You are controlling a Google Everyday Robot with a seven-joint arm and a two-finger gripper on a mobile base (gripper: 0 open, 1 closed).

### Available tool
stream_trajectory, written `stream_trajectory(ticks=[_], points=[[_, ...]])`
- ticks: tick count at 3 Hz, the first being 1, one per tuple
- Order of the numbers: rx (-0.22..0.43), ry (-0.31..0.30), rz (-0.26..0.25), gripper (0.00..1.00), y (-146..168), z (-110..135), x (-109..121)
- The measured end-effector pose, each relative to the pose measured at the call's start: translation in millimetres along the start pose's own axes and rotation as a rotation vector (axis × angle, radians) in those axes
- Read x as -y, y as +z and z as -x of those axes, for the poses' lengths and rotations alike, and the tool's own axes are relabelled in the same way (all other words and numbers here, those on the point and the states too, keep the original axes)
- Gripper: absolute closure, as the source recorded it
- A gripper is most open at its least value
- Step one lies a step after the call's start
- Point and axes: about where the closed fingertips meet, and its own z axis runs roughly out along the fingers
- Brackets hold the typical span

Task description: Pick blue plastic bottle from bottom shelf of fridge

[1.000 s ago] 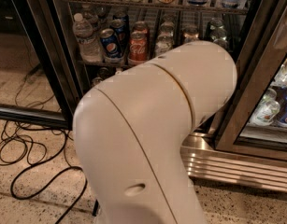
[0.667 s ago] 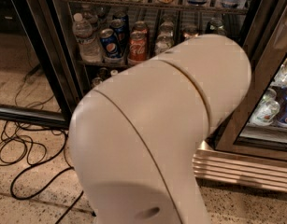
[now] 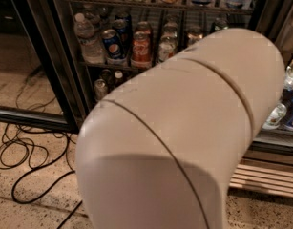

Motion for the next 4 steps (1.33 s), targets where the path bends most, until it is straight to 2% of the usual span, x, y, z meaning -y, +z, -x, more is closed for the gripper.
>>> stream_trajectory(ticks=[1,3,4], points=[[-0.001,0.016,0.000,1.00,1,-1,2],[-0.034,0.106,-0.038,1.00,-11,-17,34],[-0.034,0.106,-0.038,1.00,-11,-17,33]])
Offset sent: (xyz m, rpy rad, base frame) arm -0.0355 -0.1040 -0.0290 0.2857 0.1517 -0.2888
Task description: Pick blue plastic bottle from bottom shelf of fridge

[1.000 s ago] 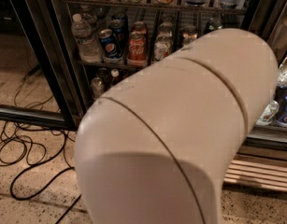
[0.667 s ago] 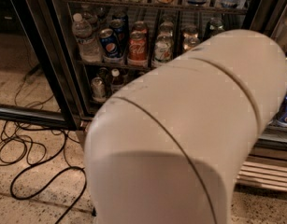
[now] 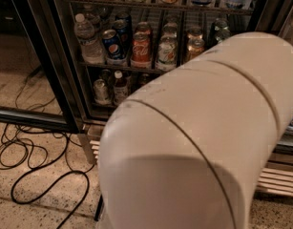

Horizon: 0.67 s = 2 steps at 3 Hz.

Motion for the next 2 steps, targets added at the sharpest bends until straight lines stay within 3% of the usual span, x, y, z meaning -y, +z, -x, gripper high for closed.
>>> stream_trajectory(ticks=[1,2], points=[[-0.037,0.114,-0.014,1.00,-19,-15,12],[-0.085,0.293,-0.041,1.00,-52,-39,32]])
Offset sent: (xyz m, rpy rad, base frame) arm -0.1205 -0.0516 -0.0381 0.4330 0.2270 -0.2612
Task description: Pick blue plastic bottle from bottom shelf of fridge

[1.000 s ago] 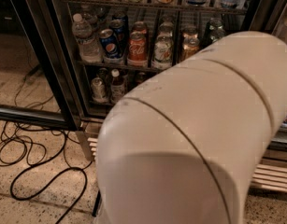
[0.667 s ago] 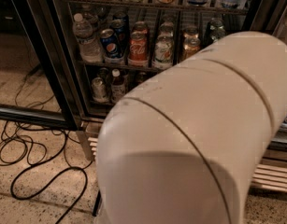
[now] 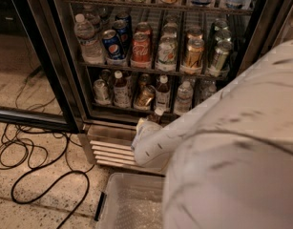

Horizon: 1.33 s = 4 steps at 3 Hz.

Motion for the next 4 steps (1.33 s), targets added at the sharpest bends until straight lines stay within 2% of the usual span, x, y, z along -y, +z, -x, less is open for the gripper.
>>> stream_trajectory(ticks=[1,2,3,4], points=[[-0.028,0.124,-0.016,1.00,-21,-13,18],[-0.028,0.124,-0.016,1.00,-21,-13,18],[-0.094,0.192,-0.053,1.00,-38,-44,29],[-0.184,0.294,-0.105,1.00,-68,-88,41]])
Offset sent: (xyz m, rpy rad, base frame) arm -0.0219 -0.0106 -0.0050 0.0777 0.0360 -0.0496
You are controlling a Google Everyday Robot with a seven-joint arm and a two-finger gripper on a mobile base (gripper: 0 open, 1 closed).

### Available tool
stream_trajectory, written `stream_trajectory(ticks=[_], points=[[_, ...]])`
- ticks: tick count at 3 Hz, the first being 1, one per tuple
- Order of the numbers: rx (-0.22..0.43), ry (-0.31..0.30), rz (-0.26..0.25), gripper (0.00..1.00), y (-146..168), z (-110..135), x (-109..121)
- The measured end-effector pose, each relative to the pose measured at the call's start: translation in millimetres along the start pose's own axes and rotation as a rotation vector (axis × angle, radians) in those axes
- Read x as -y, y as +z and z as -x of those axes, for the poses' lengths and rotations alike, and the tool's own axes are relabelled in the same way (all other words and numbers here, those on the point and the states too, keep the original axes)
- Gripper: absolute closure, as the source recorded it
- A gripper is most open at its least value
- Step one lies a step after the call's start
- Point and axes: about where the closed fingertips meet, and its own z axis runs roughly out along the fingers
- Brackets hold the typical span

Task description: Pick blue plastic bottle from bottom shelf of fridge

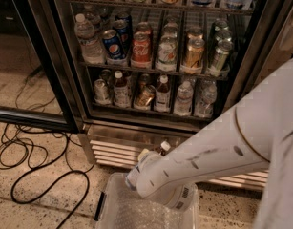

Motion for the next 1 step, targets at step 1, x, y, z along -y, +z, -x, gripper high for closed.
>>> stream_trajectory(ticks=[1], points=[[-0.048,0.033,-0.058,1.00,-14.6,-36.0,18.1]])
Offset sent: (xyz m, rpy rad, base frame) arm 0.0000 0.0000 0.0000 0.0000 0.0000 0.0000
